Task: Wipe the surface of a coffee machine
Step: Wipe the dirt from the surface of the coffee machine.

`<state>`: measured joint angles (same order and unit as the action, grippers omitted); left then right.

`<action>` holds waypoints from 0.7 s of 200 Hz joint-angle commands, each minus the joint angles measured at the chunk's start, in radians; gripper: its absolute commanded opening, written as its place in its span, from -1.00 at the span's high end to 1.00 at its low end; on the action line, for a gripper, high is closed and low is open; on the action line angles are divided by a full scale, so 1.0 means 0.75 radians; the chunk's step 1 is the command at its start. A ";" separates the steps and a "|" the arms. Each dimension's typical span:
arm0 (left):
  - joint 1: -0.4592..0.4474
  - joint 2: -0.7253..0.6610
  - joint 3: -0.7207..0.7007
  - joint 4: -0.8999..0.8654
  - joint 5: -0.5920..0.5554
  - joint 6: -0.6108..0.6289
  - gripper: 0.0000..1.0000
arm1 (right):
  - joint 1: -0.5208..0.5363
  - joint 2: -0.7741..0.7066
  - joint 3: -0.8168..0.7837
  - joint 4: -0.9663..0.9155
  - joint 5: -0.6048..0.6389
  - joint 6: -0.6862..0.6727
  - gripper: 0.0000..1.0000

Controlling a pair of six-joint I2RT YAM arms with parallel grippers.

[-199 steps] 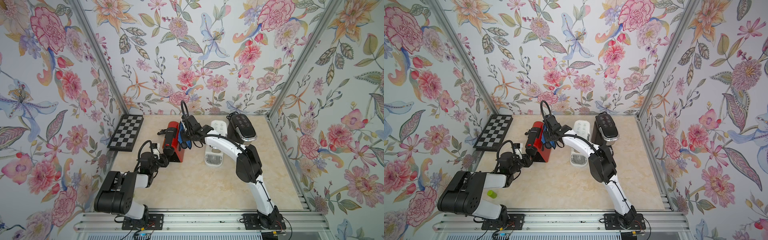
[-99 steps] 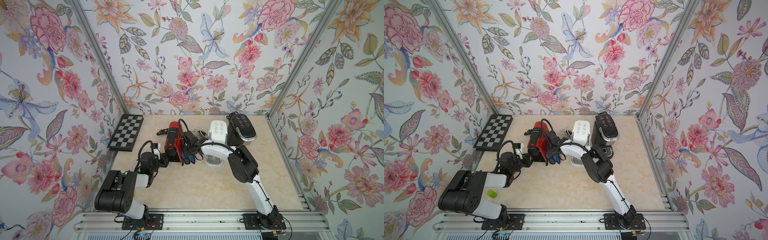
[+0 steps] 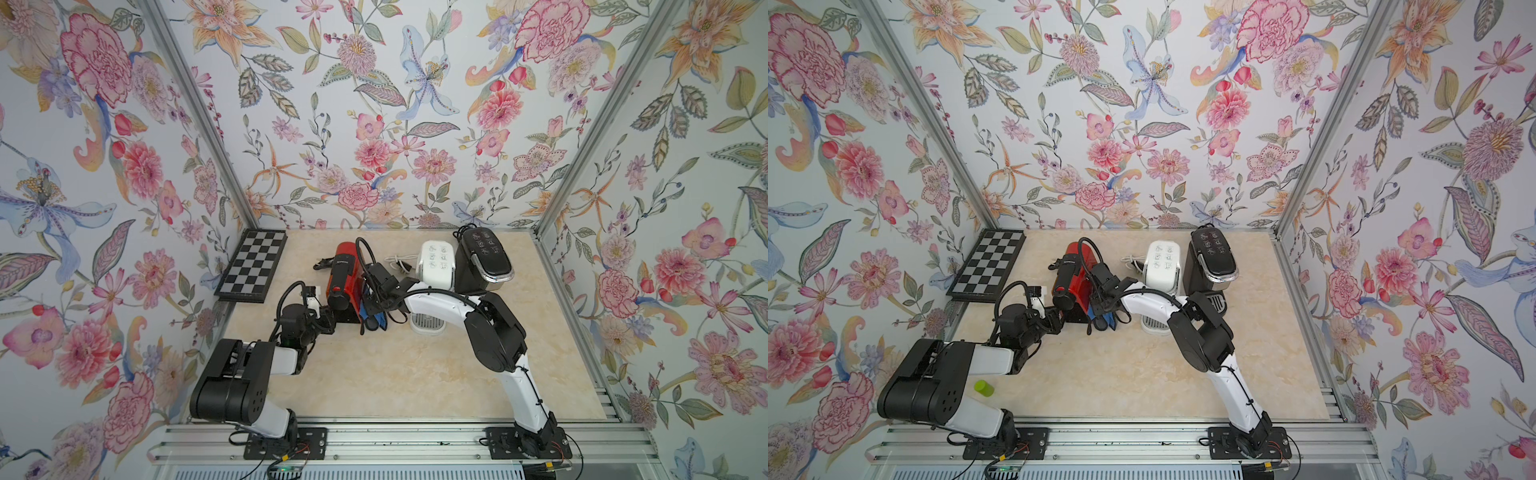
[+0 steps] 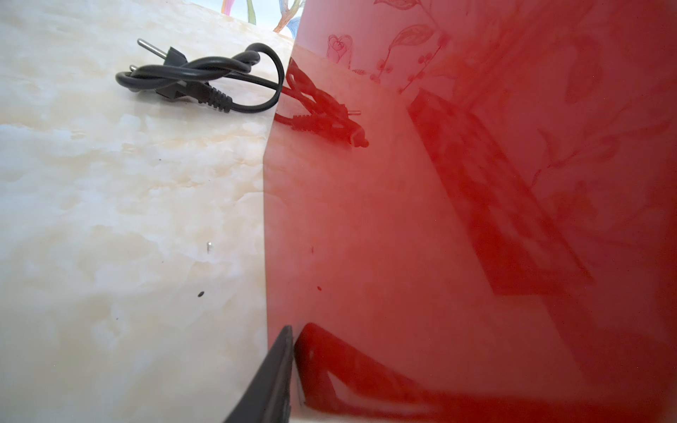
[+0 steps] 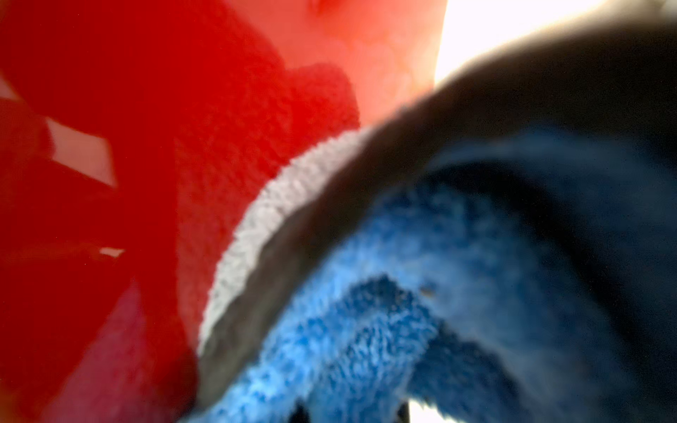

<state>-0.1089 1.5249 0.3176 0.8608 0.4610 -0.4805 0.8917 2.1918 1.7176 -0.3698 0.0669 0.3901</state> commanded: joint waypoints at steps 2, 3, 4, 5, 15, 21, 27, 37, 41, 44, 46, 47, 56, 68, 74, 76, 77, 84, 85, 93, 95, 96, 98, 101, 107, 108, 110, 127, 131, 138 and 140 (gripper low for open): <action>-0.068 0.013 0.065 0.032 0.180 -0.090 0.30 | 0.093 -0.157 -0.006 0.221 -0.089 -0.014 0.81; -0.068 0.014 0.065 0.031 0.181 -0.090 0.30 | 0.093 -0.159 -0.008 0.223 -0.087 -0.014 0.81; -0.068 0.014 0.065 0.031 0.181 -0.090 0.30 | 0.093 -0.162 -0.009 0.223 -0.086 -0.016 0.81; -0.069 0.015 0.064 0.031 0.181 -0.090 0.30 | 0.092 -0.166 -0.010 0.224 -0.085 -0.016 0.81; -0.068 0.015 0.066 0.030 0.185 -0.093 0.30 | 0.092 -0.191 -0.023 0.232 -0.065 -0.020 0.81; -0.069 0.014 0.065 0.032 0.185 -0.092 0.30 | 0.092 -0.206 -0.027 0.233 -0.055 -0.025 0.80; -0.069 0.014 0.064 0.032 0.185 -0.092 0.30 | 0.091 -0.220 -0.032 0.234 -0.043 -0.030 0.80; -0.068 0.012 0.065 0.031 0.185 -0.092 0.30 | 0.091 -0.242 -0.035 0.236 -0.023 -0.037 0.79; -0.068 0.012 0.065 0.030 0.185 -0.092 0.30 | 0.088 -0.246 -0.034 0.238 -0.016 -0.041 0.78; -0.069 0.011 0.065 0.030 0.185 -0.092 0.30 | 0.087 -0.249 -0.033 0.238 -0.012 -0.044 0.78; -0.068 0.009 0.064 0.030 0.185 -0.093 0.30 | 0.086 -0.249 -0.031 0.239 -0.010 -0.046 0.78; -0.069 0.009 0.065 0.030 0.185 -0.093 0.30 | 0.085 -0.249 -0.031 0.239 -0.010 -0.046 0.78; -0.071 0.010 0.065 0.030 0.185 -0.093 0.30 | 0.073 -0.246 -0.021 0.239 -0.015 -0.047 0.77; -0.071 0.012 0.065 0.031 0.183 -0.092 0.30 | 0.055 -0.232 -0.008 0.239 -0.029 -0.043 0.77; -0.071 0.012 0.064 0.031 0.185 -0.094 0.30 | 0.049 -0.221 -0.001 0.239 -0.029 -0.042 0.77; -0.070 0.014 0.064 0.032 0.185 -0.094 0.30 | 0.046 -0.215 0.000 0.239 -0.030 -0.042 0.77; -0.070 0.014 0.065 0.032 0.185 -0.094 0.30 | 0.043 -0.213 0.001 0.239 -0.030 -0.043 0.77; -0.071 0.017 0.064 0.035 0.186 -0.095 0.30 | 0.032 -0.196 0.013 0.239 -0.033 -0.040 0.77; -0.070 0.017 0.065 0.036 0.186 -0.094 0.30 | 0.031 -0.193 0.014 0.239 -0.033 -0.040 0.77; -0.070 0.019 0.067 0.036 0.187 -0.094 0.30 | 0.021 -0.171 0.022 0.241 -0.038 -0.037 0.77; -0.070 0.020 0.067 0.036 0.187 -0.094 0.30 | 0.016 -0.166 0.024 0.241 -0.039 -0.037 0.77; -0.071 0.021 0.067 0.036 0.187 -0.094 0.30 | 0.015 -0.161 0.025 0.241 -0.039 -0.035 0.77; -0.071 0.021 0.067 0.037 0.187 -0.094 0.30 | 0.011 -0.157 0.027 0.242 -0.041 -0.035 0.77; -0.070 0.022 0.066 0.036 0.187 -0.094 0.30 | 0.008 -0.146 0.030 0.244 -0.043 -0.033 0.77; -0.070 0.022 0.067 0.036 0.187 -0.096 0.30 | -0.002 -0.125 0.040 0.243 -0.054 -0.029 0.77; -0.071 0.022 0.066 0.036 0.186 -0.095 0.30 | -0.004 -0.122 0.041 0.242 -0.056 -0.028 0.77; -0.071 0.022 0.066 0.035 0.187 -0.094 0.30 | -0.007 -0.114 0.044 0.244 -0.058 -0.027 0.77; -0.073 0.021 0.067 0.037 0.187 -0.095 0.30 | -0.033 -0.054 0.068 0.244 -0.066 -0.023 0.76; -0.074 0.019 0.067 0.037 0.187 -0.093 0.30 | -0.039 -0.042 0.072 0.244 -0.071 -0.020 0.76; -0.073 0.020 0.067 0.034 0.187 -0.093 0.30 | -0.047 -0.022 0.074 0.245 -0.077 -0.015 0.76; -0.074 0.019 0.067 0.034 0.187 -0.092 0.30 | -0.050 -0.014 0.074 0.247 -0.076 -0.012 0.76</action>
<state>-0.1154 1.5261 0.3229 0.8532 0.4610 -0.4950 0.8658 2.1036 1.7401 -0.2527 0.0620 0.3717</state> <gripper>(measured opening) 0.352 0.121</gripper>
